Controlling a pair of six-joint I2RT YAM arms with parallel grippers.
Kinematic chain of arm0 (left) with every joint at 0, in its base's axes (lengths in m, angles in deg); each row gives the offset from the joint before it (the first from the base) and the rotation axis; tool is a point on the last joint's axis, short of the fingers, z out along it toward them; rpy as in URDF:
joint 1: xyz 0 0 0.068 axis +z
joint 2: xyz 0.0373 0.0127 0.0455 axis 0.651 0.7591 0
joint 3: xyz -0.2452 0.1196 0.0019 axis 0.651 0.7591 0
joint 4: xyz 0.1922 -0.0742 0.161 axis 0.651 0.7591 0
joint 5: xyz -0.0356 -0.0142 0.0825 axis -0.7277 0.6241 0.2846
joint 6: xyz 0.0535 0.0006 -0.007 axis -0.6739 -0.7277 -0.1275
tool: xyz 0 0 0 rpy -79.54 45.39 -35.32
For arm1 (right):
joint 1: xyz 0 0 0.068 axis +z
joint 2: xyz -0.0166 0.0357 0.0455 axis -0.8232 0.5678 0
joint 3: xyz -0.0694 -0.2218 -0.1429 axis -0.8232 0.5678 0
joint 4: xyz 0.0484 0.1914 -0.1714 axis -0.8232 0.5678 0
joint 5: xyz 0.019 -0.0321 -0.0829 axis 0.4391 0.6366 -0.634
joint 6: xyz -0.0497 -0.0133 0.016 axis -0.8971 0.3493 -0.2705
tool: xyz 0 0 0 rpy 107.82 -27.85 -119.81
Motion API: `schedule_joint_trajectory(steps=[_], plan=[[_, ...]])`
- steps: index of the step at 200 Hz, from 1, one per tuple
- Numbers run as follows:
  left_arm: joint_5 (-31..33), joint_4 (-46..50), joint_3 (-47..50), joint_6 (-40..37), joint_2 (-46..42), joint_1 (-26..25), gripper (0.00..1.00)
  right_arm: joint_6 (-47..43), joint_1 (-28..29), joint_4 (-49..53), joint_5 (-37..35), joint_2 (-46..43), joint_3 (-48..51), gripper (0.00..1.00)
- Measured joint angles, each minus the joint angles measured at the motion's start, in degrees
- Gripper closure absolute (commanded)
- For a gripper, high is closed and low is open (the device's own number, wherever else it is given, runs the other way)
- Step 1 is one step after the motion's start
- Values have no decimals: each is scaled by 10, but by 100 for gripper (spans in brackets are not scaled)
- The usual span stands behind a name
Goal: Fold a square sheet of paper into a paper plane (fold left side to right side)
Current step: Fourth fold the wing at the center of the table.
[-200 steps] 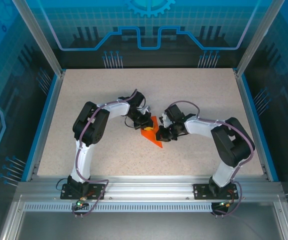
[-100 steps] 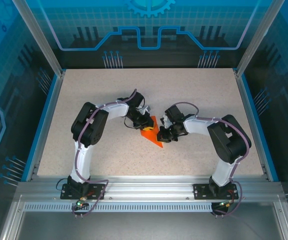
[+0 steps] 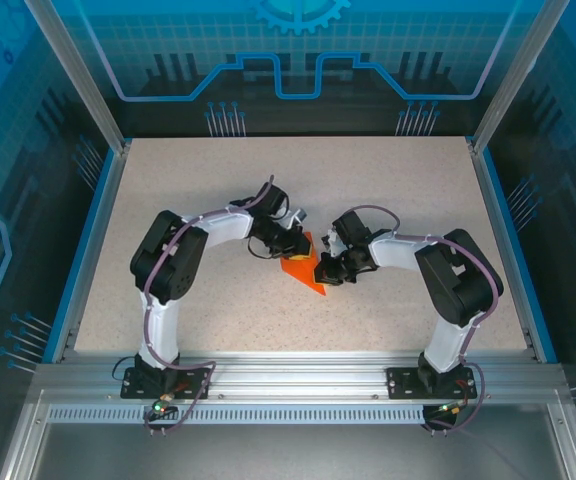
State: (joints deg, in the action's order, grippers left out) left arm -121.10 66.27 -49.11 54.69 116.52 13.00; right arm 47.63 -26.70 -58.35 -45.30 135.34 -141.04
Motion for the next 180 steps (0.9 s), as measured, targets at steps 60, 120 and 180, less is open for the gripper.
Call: schedule_joint_trajectory(steps=[60, 120, 180], plan=[[-32, -6, 3, -7, 15, -2, 94, -3, -1, 0, 2, 2, -1, 100], [-47, -10, 14, -21, 32, -2, 97, -5, -3, 2, 5, 4, -2, 100], [-46, -10, 14, -41, 50, -2, 98, -10, -3, 7, 7, 6, -5, 100]])
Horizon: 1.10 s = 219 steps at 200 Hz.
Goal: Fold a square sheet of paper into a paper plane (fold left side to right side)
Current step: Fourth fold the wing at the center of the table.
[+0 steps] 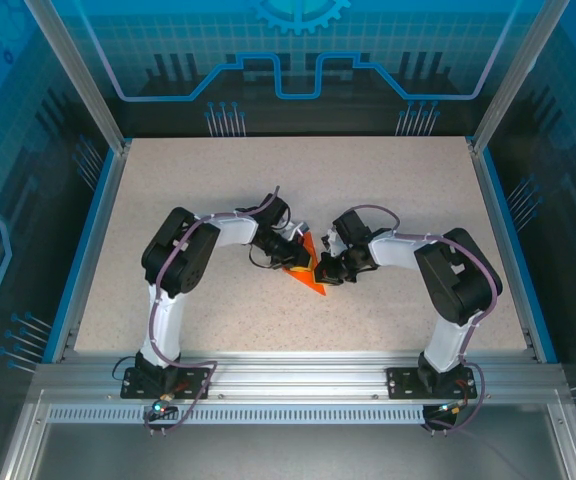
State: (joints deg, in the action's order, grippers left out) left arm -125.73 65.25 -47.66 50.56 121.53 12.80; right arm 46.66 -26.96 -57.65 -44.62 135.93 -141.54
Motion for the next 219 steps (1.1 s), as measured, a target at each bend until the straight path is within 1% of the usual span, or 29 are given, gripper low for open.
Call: schedule_joint_trajectory(steps=[97, 130, 183, 219], plan=[[0, 5, -3, -21, 4, 9, 99, -3, 0, 2, 0, 0, 0, 100], [2, 21, -16, -30, 9, 25, 99, -4, 0, 4, 0, 1, -2, 100], [26, 35, -32, -40, 11, 66, 99, -4, 0, 4, 0, 1, -2, 100], [25, 48, -45, -49, 19, 79, 99, -4, 0, 4, 0, 1, -2, 100]])
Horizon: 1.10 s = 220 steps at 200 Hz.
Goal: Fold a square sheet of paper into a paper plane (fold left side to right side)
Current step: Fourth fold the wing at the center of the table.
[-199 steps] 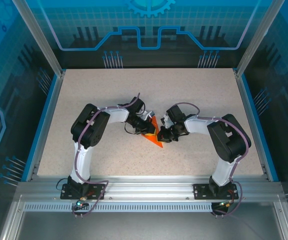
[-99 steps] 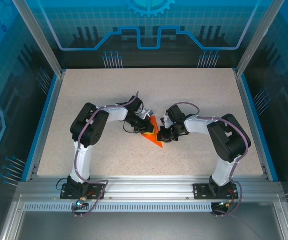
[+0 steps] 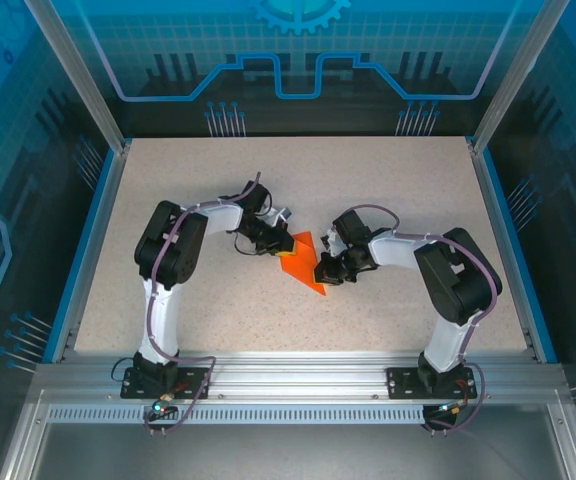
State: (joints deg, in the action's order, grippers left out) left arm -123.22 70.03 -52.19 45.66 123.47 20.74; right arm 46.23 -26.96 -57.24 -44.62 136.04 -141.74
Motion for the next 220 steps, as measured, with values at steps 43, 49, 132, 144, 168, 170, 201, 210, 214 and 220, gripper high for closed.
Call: schedule_joint_trajectory(steps=[43, 49, 132, 144, 168, 170, 201, 210, 214, 220], plan=[[-13, 16, -21, -1, 16, 11, 98, 0, 0, -10, 0, 2, 0, 100], [-15, 17, -24, -1, 17, 14, 98, 0, 0, -12, 0, 2, 0, 100], [8, 21, -70, 0, 38, 54, 98, 0, 0, -15, 0, 2, 1, 100], [14, 22, -76, 0, 40, 56, 98, 0, 0, -15, 0, 2, 1, 100], [17, 22, -83, 0, 44, 64, 97, 0, 0, -15, 0, 2, 1, 100], [17, 22, -83, 1, 44, 65, 97, 0, 0, -15, 0, 2, 1, 100], [31, 24, -90, 0, 45, 81, 92, 0, 0, -16, 0, 2, 1, 100], [35, 24, -91, 0, 45, 86, 89, 3, 0, -18, 2, 2, 2, 100], [36, 24, -91, 0, 44, 87, 87, 3, 0, -20, 2, 2, 3, 100], [39, 25, -91, 0, 42, 89, 85, 6, 0, -23, 4, 2, 4, 100]])
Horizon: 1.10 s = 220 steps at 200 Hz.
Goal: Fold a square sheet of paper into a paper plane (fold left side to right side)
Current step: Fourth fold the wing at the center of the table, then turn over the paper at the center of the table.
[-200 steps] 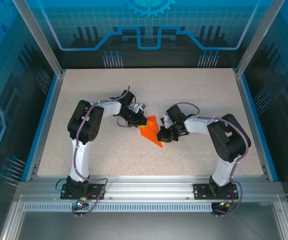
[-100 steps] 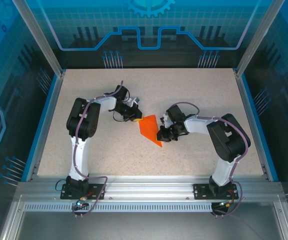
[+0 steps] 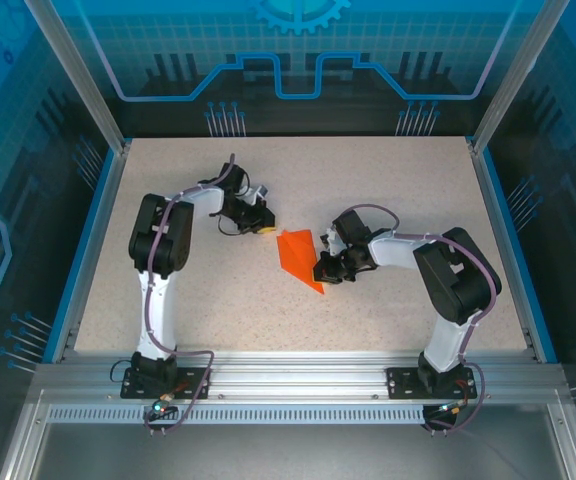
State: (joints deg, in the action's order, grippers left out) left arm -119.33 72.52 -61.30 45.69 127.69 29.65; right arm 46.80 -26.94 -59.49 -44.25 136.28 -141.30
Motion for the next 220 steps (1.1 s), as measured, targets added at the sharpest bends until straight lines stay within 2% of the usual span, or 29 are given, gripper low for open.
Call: schedule_joint_trajectory(steps=[27, 38, 50, 69, 81, 105, 121, 146, 175, 220], plan=[[21, -5, 28, 2, -35, 5, 75, 23, 0, -28, 5, -7, 17, 100], [26, -9, 56, 12, -65, 7, 72, 35, 0, -45, 10, -9, 26, 100], [28, -17, 89, 25, -102, 7, 64, 52, 3, -68, 14, -12, 37, 100], [27, -33, 143, 47, -164, 7, 60, 79, 9, -103, 17, -19, 54, 98], [27, -46, 175, 63, -200, 7, 58, 90, 12, -116, 15, -24, 60, 95], [26, -74, 233, 99, -247, -2, 54, 94, 18, -118, 0, -43, 63, 82], [27, -83, 249, 114, -251, -21, 53, 85, 19, -111, -21, -73, 61, 71], [27, -102, 256, 137, -246, -55, 52, 48, 19, -79, -65, -108, 39, 62], [26, -118, 241, 152, -213, -76, 51, 2, 19, -43, -116, -125, 9, 59], [27, -124, 201, 162, -159, -96, 51, -17, 19, -34, -136, -166, 34, 58]])
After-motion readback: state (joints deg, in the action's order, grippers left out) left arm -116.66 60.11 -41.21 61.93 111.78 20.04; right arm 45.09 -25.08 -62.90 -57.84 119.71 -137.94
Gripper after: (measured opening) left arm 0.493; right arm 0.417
